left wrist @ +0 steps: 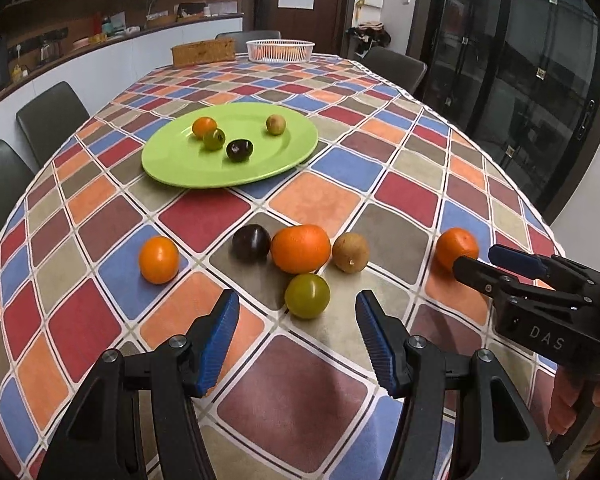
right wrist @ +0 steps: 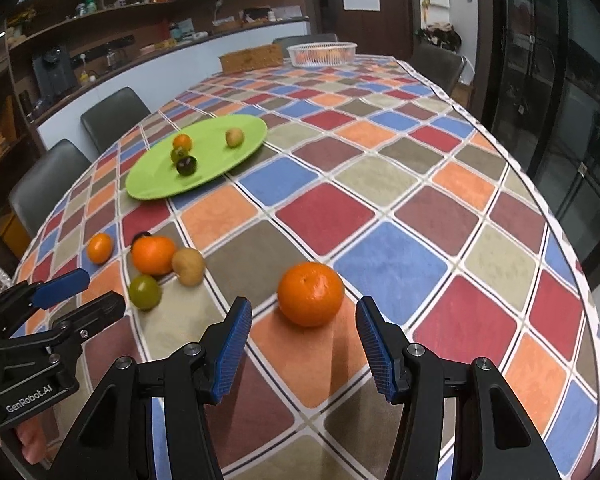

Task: Organize fruits
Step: 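Move the right tool toward the large orange while the left tool approaches a green-yellow tomato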

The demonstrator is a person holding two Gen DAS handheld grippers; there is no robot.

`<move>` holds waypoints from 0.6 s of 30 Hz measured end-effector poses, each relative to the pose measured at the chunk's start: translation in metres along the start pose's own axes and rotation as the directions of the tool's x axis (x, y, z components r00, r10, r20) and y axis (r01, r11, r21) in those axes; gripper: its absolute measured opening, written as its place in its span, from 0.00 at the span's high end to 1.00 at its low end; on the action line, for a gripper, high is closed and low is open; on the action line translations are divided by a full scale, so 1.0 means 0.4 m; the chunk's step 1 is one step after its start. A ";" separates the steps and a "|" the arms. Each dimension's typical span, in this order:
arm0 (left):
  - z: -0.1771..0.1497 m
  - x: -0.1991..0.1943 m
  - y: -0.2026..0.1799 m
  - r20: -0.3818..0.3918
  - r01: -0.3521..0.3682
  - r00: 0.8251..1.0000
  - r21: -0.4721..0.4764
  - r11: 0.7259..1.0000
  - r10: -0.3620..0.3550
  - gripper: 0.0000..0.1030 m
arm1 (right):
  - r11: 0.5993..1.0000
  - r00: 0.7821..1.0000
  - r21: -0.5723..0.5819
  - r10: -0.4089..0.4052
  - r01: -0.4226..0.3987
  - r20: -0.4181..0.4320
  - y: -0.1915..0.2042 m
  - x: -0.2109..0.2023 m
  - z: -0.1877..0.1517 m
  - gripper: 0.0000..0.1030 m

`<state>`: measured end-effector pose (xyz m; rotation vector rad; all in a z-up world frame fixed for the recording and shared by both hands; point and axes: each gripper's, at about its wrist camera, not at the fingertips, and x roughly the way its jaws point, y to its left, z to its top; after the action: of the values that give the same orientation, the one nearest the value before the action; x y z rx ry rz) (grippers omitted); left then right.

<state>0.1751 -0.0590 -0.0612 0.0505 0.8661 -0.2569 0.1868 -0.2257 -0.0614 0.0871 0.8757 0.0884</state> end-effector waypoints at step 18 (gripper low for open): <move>0.014 0.077 -0.002 -0.058 0.026 0.998 -0.012 1.000 -0.027 0.64 | 1.000 0.999 0.011 -0.011 0.012 -0.042 -0.017 0.057 0.011 0.47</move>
<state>0.1981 -0.0668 -0.0807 0.0363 0.9268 -0.2763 0.2049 -0.2302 -0.0768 0.0913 0.9183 0.0749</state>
